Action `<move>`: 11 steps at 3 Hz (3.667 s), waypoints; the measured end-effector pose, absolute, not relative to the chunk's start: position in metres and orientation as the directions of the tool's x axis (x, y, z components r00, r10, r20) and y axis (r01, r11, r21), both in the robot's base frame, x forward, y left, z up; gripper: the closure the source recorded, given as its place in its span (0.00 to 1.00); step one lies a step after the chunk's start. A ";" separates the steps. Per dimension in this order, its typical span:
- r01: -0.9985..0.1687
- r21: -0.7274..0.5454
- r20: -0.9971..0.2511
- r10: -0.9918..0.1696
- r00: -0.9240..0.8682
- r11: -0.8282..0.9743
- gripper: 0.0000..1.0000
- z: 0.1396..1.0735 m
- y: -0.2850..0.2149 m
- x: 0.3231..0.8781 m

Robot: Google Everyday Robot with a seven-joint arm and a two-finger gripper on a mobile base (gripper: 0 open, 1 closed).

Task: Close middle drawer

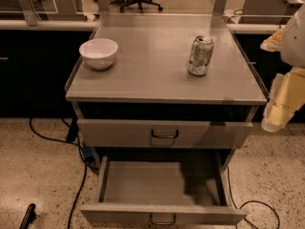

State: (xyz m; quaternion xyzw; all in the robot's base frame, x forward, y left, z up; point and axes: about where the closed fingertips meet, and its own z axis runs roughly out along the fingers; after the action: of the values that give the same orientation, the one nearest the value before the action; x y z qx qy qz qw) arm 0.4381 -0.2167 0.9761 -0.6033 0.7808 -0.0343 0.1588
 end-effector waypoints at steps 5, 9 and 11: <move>-0.612 -0.122 -0.499 -0.581 -0.643 0.781 0.00 0.861 -0.155 0.364; -0.565 -0.109 -0.511 -0.534 -0.674 0.818 0.87 0.811 -0.157 0.361; -0.440 -0.067 -0.507 -0.411 -0.758 0.895 1.00 0.700 -0.168 0.362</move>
Offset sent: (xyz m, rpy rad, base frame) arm 0.0051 0.0222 -0.1171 0.4150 -0.5938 -0.6591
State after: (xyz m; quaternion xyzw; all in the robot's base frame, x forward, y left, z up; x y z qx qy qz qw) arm 0.3618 -0.1678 0.6998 -0.2269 0.9371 0.0279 0.2637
